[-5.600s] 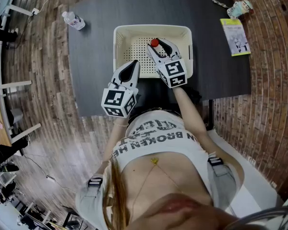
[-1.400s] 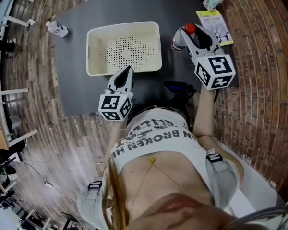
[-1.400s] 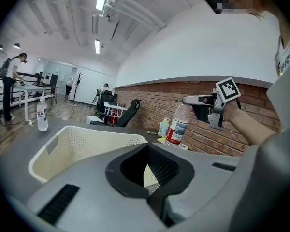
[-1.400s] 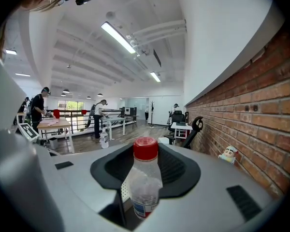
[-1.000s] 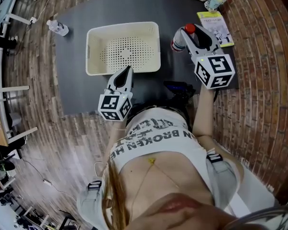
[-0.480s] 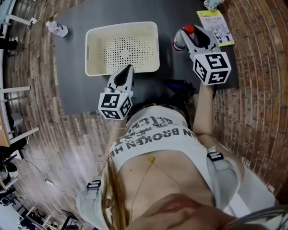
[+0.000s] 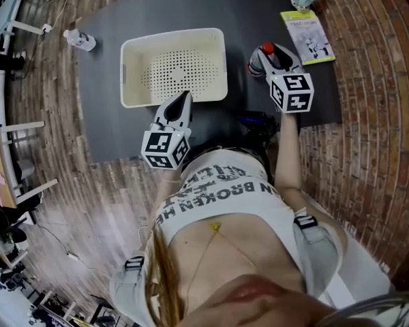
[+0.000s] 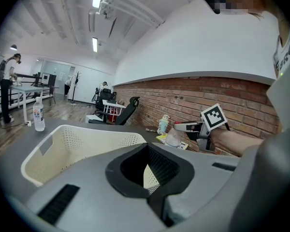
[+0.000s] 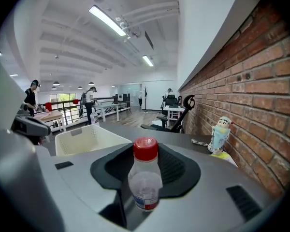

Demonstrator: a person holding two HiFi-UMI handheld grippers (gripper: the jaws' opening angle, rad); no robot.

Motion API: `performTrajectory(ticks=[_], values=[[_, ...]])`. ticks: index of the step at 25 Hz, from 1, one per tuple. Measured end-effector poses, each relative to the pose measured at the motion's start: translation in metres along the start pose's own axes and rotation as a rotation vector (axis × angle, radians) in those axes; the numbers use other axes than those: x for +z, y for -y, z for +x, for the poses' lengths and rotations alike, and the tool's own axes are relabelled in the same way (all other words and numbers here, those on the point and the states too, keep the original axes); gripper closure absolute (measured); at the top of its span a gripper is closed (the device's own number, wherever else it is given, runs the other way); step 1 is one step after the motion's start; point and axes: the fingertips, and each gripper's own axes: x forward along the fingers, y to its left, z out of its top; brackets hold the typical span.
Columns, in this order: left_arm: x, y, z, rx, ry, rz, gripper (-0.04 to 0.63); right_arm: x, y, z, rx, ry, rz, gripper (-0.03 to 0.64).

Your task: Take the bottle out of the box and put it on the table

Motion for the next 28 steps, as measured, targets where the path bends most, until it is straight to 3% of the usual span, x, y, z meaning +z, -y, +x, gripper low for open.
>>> performTrajectory(ticks=[6, 28], values=[[-0.005, -0.003, 0.000, 0.006, -0.009, -0.008, 0.591, -0.035, 0.003, 0.011, -0.015, -0.063, 0.019, 0.466], [-0.004, -0.002, -0.001, -0.002, 0.000, -0.019, 0.591, -0.036, 0.004, 0.009, -0.042, 0.016, 0.029, 0.466]])
